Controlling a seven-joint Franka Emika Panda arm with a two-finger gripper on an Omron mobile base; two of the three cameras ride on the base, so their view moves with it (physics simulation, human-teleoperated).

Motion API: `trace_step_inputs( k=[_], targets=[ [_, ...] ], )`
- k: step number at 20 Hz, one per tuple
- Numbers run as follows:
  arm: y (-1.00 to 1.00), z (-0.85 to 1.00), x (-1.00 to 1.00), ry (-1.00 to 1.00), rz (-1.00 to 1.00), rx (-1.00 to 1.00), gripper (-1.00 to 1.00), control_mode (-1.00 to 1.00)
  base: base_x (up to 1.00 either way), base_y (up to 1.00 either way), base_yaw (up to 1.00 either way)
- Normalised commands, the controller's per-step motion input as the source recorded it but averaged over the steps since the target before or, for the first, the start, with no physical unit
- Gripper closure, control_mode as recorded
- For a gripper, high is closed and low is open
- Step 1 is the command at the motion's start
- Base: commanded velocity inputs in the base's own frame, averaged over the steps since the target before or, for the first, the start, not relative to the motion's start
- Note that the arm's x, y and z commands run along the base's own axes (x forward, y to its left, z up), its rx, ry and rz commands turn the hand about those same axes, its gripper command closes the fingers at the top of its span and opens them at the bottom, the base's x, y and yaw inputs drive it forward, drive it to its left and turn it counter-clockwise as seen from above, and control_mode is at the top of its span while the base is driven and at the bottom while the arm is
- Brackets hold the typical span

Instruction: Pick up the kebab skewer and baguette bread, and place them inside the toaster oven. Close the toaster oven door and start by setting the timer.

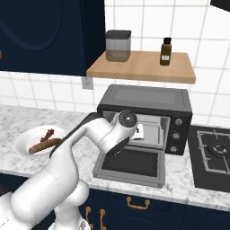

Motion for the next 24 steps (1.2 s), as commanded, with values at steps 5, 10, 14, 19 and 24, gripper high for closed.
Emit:
trace_step_inputs(
  k=[5,10,14,19,24],
  targets=[
    [0.98,0.54,-0.95,0.06,-0.04,0.00,-1.00,-1.00,0.00,0.00,0.00],
    [1.00,0.29,-0.10,0.18,-0.03,0.00,-1.00,-1.00,0.00,0.00,0.00],
    [1.00,0.09,0.06,0.20,0.00,0.00,-1.00,-1.00,0.00,0.00,0.00],
    [1.00,-0.02,0.16,0.22,-0.05,0.00,-1.00,-1.00,0.00,0.00,0.00],
    [1.00,-0.07,0.12,0.17,-0.17,0.00,-1.00,-1.00,0.00,0.00,0.00]
  ],
)
